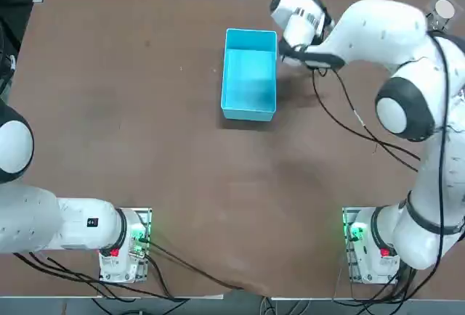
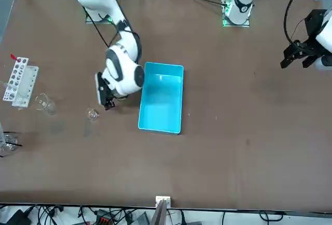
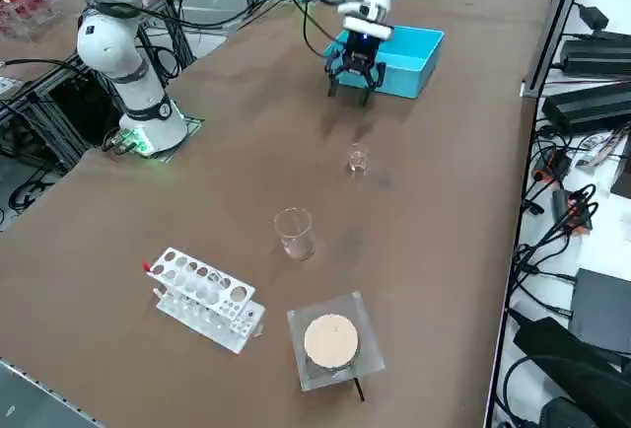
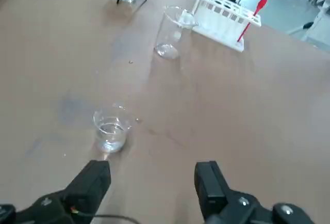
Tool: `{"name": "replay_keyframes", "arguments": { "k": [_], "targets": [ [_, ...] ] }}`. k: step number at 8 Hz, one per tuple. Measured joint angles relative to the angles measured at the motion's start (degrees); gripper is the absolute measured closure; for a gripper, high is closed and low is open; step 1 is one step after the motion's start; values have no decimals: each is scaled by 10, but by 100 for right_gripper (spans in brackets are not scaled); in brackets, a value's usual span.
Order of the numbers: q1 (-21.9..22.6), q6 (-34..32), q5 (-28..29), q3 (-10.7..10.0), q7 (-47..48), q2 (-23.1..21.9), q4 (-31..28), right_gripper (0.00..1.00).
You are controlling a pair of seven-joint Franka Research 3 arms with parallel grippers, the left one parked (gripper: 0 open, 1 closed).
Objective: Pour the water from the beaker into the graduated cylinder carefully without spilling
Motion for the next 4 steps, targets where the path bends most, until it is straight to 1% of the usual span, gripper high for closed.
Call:
{"name": "replay_keyframes", "arguments": {
  "k": [1,2,4],
  "targets": [
    [1,0,-31,-1,41,30,3,0],
    [0,3,-51,-6,69,56,14,0],
    [0,-4,-62,-21,91,107,70,0]
  ]
}}
